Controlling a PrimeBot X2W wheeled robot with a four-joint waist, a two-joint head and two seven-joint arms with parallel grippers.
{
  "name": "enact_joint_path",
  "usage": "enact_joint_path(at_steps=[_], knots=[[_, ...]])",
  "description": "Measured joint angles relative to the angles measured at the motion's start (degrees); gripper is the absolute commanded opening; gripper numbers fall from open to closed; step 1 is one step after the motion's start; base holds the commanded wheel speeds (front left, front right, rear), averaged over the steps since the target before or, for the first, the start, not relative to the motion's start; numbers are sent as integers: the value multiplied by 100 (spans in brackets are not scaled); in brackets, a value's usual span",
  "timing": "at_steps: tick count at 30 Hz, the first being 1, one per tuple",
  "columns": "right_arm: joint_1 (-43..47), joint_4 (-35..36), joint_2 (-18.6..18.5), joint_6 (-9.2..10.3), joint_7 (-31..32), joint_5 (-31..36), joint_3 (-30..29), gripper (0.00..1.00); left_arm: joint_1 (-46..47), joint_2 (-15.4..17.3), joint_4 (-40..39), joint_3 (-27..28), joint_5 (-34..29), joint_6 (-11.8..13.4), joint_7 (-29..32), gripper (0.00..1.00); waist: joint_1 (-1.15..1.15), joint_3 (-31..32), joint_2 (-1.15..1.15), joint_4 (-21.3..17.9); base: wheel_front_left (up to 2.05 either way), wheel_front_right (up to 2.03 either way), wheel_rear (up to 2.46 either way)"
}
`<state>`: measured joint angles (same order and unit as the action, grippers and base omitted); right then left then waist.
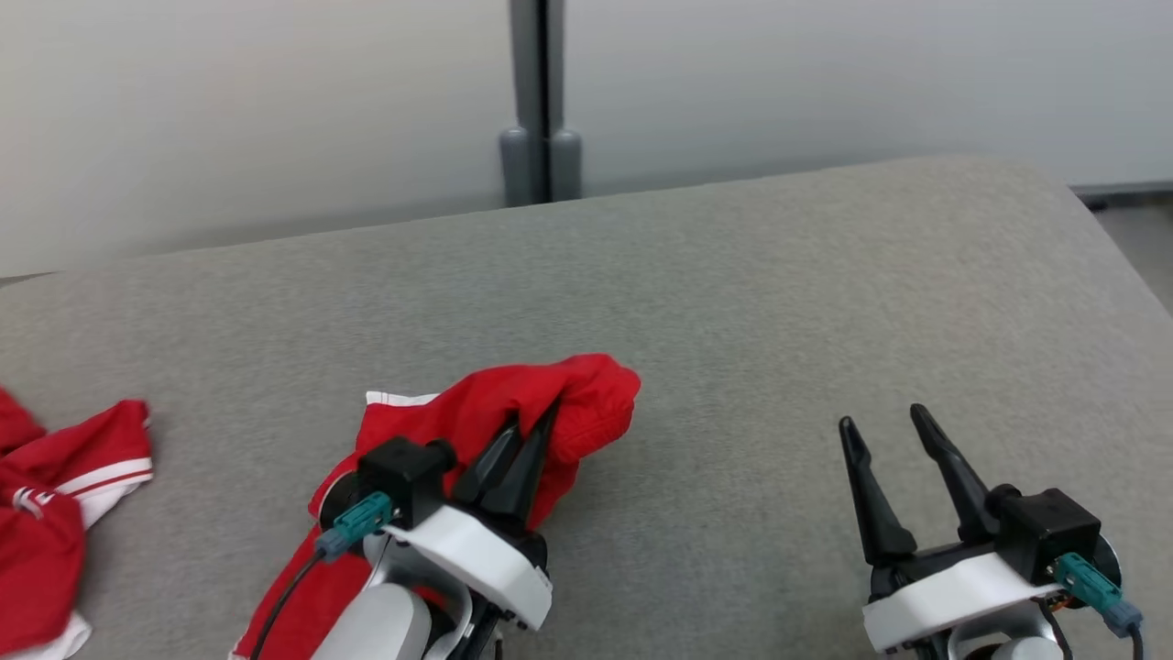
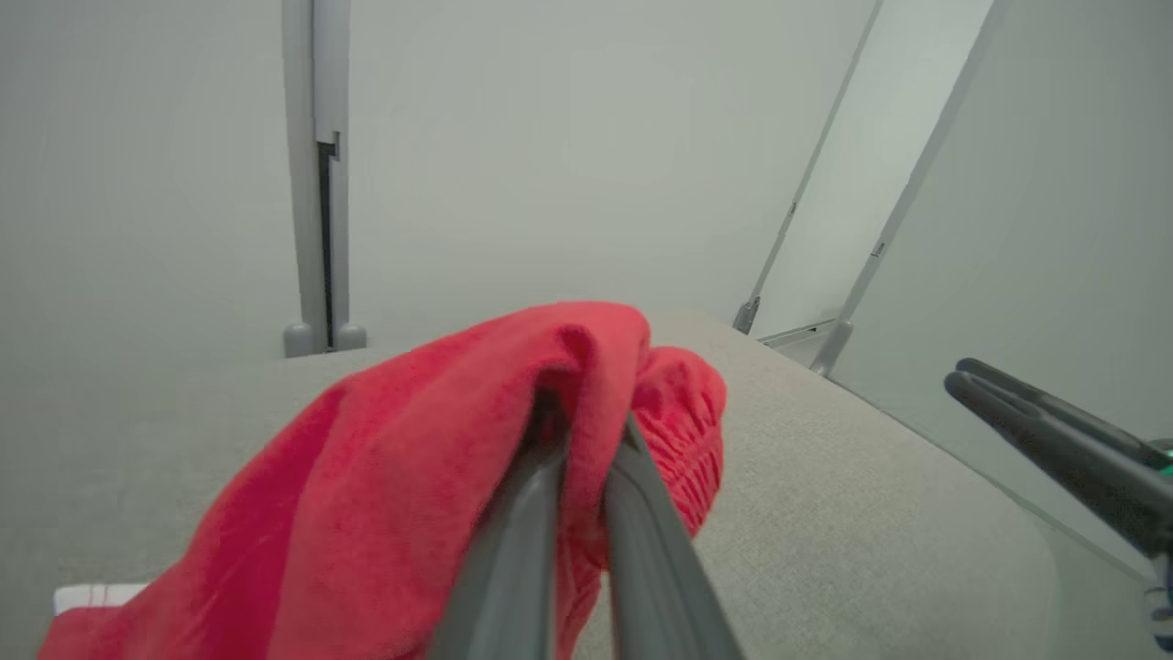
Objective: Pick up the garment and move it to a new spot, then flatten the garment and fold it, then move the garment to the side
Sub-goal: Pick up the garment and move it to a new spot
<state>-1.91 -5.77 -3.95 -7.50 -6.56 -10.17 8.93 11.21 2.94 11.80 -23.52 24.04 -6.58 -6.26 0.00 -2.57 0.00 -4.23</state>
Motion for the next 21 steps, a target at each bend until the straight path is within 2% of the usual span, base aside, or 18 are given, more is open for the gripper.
enact_joint_path(at_steps=[7, 11, 12, 13, 17, 21], knots=[[-179, -151, 38, 0, -214, -122, -52, 100, 1004, -25, 586, -661, 191, 40, -349, 0, 0, -421, 0, -934, 0, 0, 0], [-208, -253, 52, 0, -303, -168, -83, 100, 1156, -25, 1046, -854, 331, 86, -336, 0, 0, -672, 0, -1217, 0, 0, 0], [-264, -298, 71, 0, -356, -191, -79, 100, 1195, -21, 1389, -946, 419, 92, -277, 9, 0, -840, 0, -1357, 0, 0, 0], [-287, -322, 76, 0, -382, -198, -88, 100, 1213, -14, 1529, -1006, 431, 92, -277, 100, 0, -912, 0, -1413, 0, 0, 0], [-288, -420, 85, 0, -412, -209, -107, 100, 1274, -25, 1785, -1192, 441, 62, -291, 100, 0, -1037, 0, -1501, 0, 0, 0], [-281, -476, 94, 0, -423, -214, -60, 100, 1232, -10, 1862, -1259, 475, 51, -515, 100, 0, -972, 0, -1378, 0, 0, 0]])
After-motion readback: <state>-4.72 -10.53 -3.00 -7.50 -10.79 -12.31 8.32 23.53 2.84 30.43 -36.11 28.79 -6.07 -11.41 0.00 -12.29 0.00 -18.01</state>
